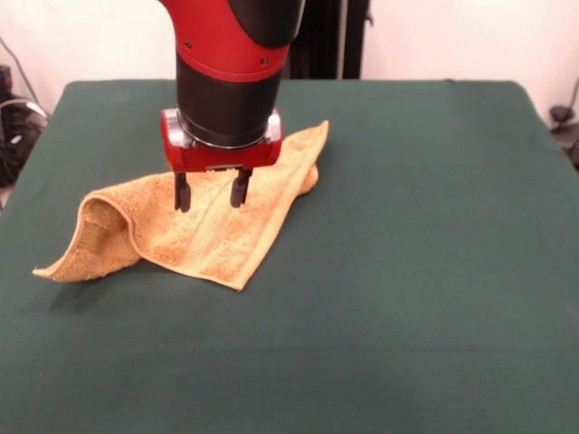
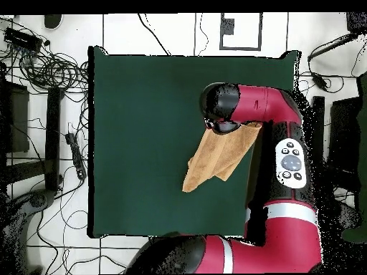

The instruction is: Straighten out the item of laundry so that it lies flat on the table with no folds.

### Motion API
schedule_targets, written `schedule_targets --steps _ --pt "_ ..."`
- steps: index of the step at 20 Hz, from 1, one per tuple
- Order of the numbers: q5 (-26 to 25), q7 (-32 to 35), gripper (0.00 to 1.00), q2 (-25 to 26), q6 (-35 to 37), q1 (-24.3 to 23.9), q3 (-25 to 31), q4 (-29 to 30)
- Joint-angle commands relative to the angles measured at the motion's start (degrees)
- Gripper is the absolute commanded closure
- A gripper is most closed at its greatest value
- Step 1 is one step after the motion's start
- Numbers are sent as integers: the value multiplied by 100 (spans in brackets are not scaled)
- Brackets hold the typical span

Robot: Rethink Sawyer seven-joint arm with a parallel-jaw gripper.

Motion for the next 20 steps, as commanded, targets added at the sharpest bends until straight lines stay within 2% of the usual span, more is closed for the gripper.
schedule_targets --steps 1,11,20 --pt "362 1881 0 368 -613 240 44 764" --pt "789 2590 0 381 -1152 508 -258 1287" --pt "1042 3249 0 950 -2068 635 -426 1545"
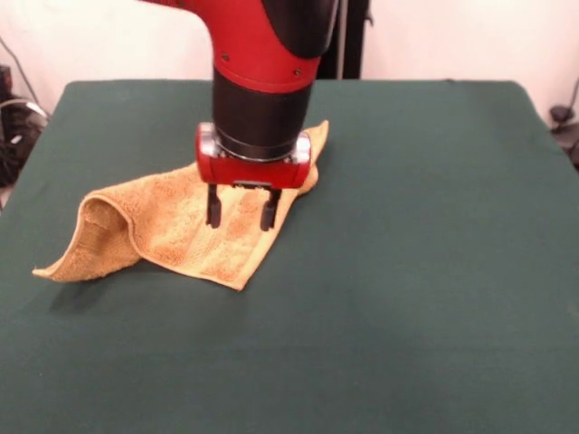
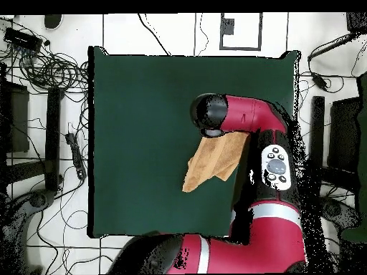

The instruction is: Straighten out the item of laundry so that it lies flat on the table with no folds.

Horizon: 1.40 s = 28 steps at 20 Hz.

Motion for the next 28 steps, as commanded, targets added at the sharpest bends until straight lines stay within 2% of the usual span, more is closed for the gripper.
schedule_targets --steps 1,5,11,22,23,24,26,28 --pt "321 2210 0 905 -988 320 0 1045" --pt "88 2275 0 1189 -1527 452 -184 934" --pt "13 1676 0 1286 -1016 473 -268 582" --pt "27 2052 0 1534 -1755 528 -360 845" --pt "32 2063 100 1529 -1824 519 -352 866" --pt "27 2107 100 1547 -1687 595 -446 814" --pt "9 2098 100 1512 -1941 589 -414 863" --pt "153 2091 100 1487 -1689 587 -395 879"
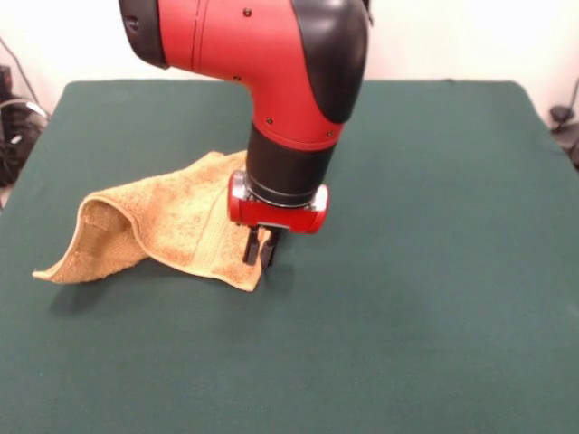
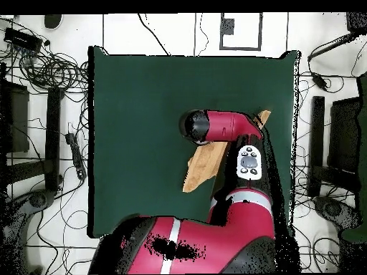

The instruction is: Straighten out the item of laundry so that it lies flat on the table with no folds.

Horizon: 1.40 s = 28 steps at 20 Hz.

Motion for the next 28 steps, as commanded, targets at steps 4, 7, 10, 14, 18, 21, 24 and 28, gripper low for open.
schedule_targets --steps 4,7,10,14,18,21,24,28 --pt "396 1437 100 699 -267 56 345 1001" --pt "677 1546 100 683 -365 58 577 1088" --pt "909 1837 100 685 -579 265 613 1097" --pt "1134 2143 100 745 -683 563 491 992" --pt "1263 2236 100 856 -660 762 317 775" --pt "1329 2094 100 962 -544 806 272 531" --pt "1387 2019 100 1040 -440 837 263 345" --pt "1566 2185 100 1062 -252 1000 111 203"
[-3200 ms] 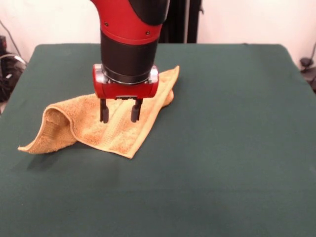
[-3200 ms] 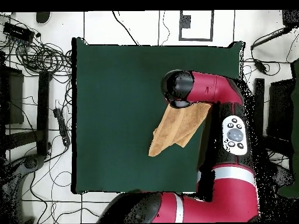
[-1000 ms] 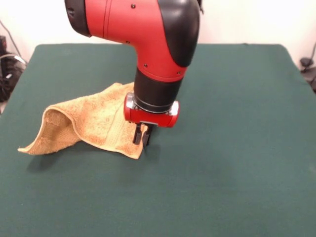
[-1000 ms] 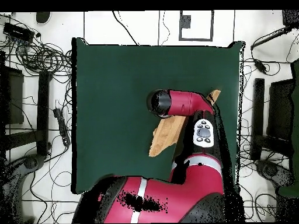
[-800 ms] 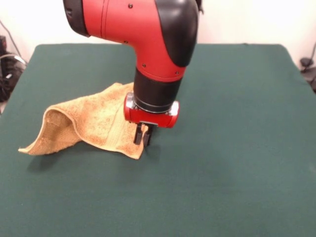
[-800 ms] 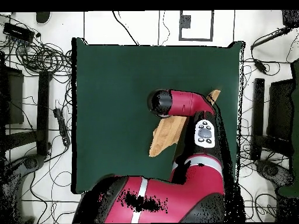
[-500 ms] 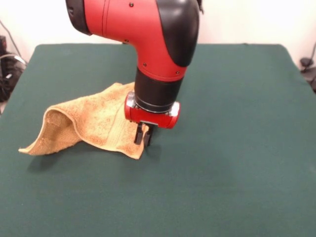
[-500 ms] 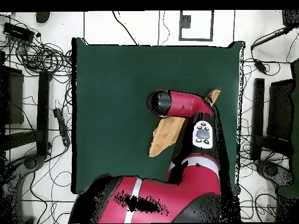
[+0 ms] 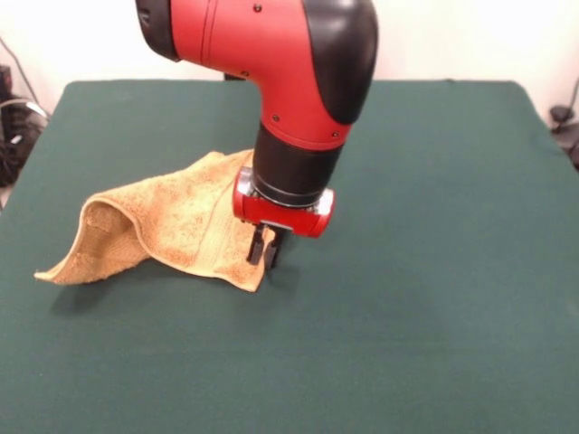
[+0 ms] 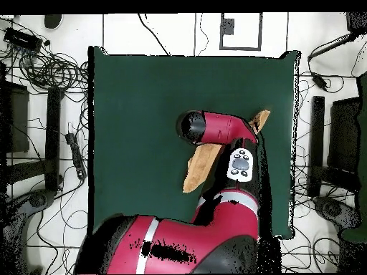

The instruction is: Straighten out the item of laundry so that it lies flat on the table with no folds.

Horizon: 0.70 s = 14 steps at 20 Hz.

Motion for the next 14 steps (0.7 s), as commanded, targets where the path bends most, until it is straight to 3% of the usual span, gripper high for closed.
schedule_targets --steps 1,14 --pt "740 1859 100 868 112 669 674 119" --pt "1382 1910 100 711 804 885 393 66"
